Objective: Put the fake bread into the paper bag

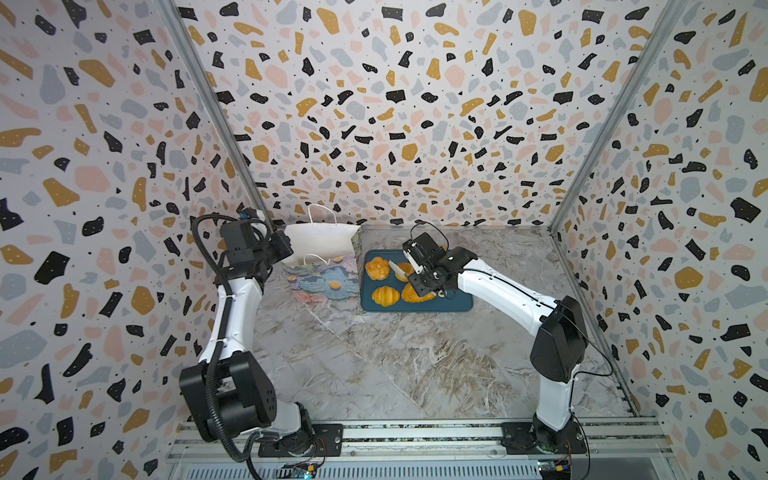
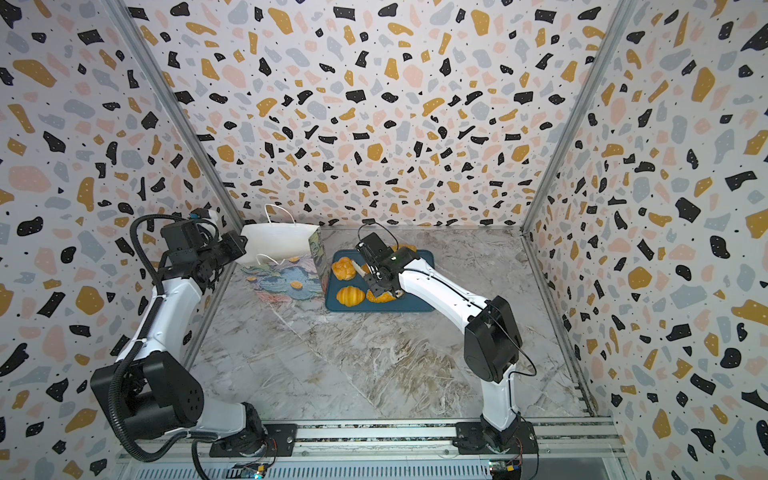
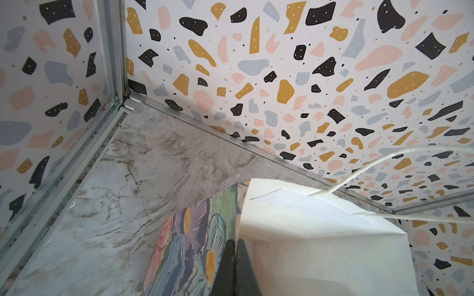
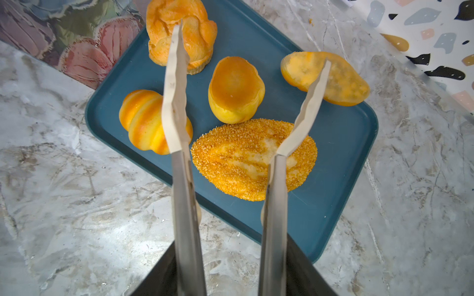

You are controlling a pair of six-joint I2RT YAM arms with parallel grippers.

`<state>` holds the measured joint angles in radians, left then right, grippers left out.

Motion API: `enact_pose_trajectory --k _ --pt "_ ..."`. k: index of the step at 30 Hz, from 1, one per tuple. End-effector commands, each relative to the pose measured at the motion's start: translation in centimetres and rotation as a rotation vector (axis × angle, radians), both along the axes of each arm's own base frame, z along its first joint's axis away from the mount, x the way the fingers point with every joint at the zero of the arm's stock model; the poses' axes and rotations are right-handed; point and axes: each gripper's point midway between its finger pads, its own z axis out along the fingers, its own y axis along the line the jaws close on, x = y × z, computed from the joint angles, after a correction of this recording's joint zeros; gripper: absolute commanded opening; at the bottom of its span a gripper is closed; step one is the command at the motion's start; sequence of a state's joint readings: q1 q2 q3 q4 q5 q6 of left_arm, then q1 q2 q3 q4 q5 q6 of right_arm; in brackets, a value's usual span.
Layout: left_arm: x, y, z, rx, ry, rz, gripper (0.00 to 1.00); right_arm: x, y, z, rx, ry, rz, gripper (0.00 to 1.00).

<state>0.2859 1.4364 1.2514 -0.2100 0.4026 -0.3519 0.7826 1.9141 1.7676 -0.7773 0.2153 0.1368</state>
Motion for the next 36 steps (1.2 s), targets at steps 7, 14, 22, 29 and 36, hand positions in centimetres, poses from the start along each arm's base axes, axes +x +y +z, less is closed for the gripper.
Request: enact_pose_trajectory --k 7,14,22,29,36 --pt "0.1 0.2 0.2 0.02 -0.014 0.0 0.0 0.5 -0.2 0.9 -0.026 0.006 -0.021 0.57" --pt "0.1 0.3 0.1 0.029 -0.012 0.003 0.0 0.8 0.2 0.0 -0.054 0.027 -0.018 0.57" --pt "0.1 0.2 0.3 0.023 -0.018 -0.002 0.0 1.2 0.3 -0.9 -0.091 0.043 -0.02 0.57" --pt "0.0 0.2 0.4 0.023 -0.02 -0.002 0.0 1.4 0.4 -1.5 -0.114 0.052 -0.019 0.57" --pt "0.0 0.1 0.4 0.024 -0.022 -0.004 0.0 1.4 0.4 -2.1 -0.143 0.068 -0.003 0.57"
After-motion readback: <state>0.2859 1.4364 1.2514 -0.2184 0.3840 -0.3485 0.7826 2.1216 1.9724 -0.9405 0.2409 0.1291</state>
